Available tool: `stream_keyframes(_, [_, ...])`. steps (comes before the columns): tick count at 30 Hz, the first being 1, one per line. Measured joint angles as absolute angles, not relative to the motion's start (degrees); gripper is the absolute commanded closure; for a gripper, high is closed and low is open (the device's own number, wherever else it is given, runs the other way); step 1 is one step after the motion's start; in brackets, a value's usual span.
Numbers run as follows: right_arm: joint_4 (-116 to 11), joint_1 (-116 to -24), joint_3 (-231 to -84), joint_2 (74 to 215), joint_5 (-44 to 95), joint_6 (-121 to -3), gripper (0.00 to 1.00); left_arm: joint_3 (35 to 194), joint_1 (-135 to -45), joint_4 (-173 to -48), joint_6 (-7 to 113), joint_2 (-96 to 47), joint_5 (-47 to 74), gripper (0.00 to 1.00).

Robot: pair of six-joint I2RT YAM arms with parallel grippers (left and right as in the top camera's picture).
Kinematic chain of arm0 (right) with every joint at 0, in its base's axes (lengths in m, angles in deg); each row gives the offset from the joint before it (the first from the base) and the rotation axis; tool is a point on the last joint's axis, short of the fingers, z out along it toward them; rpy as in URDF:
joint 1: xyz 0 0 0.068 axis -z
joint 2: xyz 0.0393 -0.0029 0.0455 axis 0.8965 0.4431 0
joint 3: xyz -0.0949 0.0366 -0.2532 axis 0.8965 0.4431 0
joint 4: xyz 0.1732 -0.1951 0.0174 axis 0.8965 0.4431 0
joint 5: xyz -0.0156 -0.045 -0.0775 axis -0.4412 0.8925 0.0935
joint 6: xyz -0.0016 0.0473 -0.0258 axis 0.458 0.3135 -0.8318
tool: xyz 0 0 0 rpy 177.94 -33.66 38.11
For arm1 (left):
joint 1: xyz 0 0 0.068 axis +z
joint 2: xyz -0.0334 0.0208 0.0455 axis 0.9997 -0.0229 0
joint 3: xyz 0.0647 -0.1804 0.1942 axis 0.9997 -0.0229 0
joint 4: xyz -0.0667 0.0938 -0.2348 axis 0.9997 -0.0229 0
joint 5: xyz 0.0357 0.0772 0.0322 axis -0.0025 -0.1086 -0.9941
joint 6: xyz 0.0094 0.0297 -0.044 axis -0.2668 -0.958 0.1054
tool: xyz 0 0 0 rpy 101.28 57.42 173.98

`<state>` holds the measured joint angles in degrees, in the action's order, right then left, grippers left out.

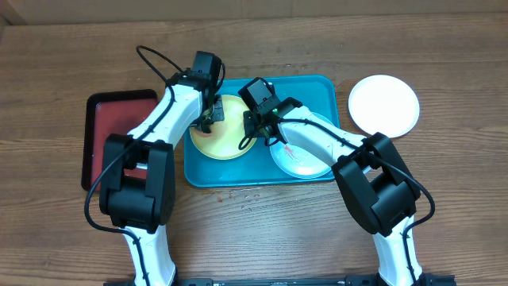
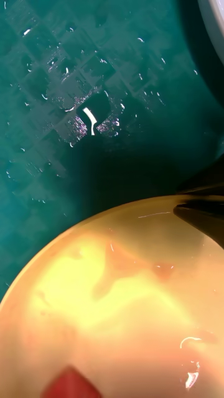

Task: Clean dirty plates on tray and stack at the side
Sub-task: 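Scrub the yellow plate with the sponge while the right gripper holds it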

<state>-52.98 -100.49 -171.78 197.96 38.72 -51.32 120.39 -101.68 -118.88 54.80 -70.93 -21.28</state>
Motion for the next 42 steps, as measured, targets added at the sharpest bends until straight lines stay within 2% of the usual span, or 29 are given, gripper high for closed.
stream_keyframes(6, [-53.00,-100.49,-171.78,197.96,38.81,-51.30,0.94,120.39,-101.37,-115.25,54.80,-70.93,-2.84,0.96])
stream_keyframes(12, [-53.00,-100.47,-171.78,197.96,38.85,-51.34,0.94,120.37,-101.46,-120.36,54.32,-70.93,3.92,0.96])
stream_keyframes(16, [-52.98,-100.47,-171.78,197.96,38.85,-51.32,0.94,120.37,-101.46,-125.63,53.99,-70.93,1.49,0.95])
stream_keyframes(22, [-53.00,-100.47,-171.78,197.96,38.87,-51.34,0.94,120.37,-101.46,-131.45,53.93,-70.93,-11.82,0.96])
stream_keyframes(26, [-53.04,-100.47,-171.78,197.96,38.85,-51.32,0.94,120.37,-101.64,-131.55,53.97,-70.93,-25.31,0.96])
stream_keyframes(30, [-53.24,-100.49,-171.78,197.96,38.76,-51.32,0.94,120.37,-101.75,-128.39,55.11,-70.93,-31.82,0.96])
stream_keyframes(35, [-53.33,-100.47,-171.78,197.96,38.92,-51.30,0.94,120.37,-101.70,-121.78,57.07,-70.93,-28.91,0.96])
stream_keyframes(39, [-53.33,-100.43,-171.78,197.96,39.29,-51.30,0.94,120.37,-101.68,-116.25,57.73,-70.93,-18.46,0.90])
stream_keyframes(42, [-53.31,-100.43,-171.78,197.96,39.40,-51.27,0.94,120.37,-101.68,-114.29,57.75,-70.93,-10.97,0.92])
